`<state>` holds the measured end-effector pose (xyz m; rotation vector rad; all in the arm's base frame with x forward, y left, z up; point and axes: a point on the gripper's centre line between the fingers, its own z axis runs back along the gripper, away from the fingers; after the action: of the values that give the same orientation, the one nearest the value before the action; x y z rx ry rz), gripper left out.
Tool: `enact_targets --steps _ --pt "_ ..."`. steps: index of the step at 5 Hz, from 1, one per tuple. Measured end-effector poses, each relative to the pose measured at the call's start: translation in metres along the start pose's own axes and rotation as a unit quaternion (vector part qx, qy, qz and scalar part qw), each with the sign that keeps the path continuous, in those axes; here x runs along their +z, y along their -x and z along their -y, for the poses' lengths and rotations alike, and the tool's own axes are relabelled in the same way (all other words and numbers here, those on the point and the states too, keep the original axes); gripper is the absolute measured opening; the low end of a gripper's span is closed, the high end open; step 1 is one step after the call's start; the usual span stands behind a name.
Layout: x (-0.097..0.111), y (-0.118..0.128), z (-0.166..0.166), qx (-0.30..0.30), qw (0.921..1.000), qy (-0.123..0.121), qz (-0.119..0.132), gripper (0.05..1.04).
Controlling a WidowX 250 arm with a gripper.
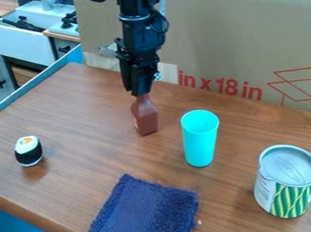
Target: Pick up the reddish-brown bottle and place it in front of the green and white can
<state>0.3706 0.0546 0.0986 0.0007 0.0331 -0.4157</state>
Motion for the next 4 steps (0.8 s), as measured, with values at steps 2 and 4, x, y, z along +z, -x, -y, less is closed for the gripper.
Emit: enact_targets --steps 2,4 --pt "0.049 0.003 0.010 0.017 0.9987 -0.006 0.047 0.344" --pt "0.111 -0.005 0.115 -0.067 0.9952 -0.022 0.068 0.345"
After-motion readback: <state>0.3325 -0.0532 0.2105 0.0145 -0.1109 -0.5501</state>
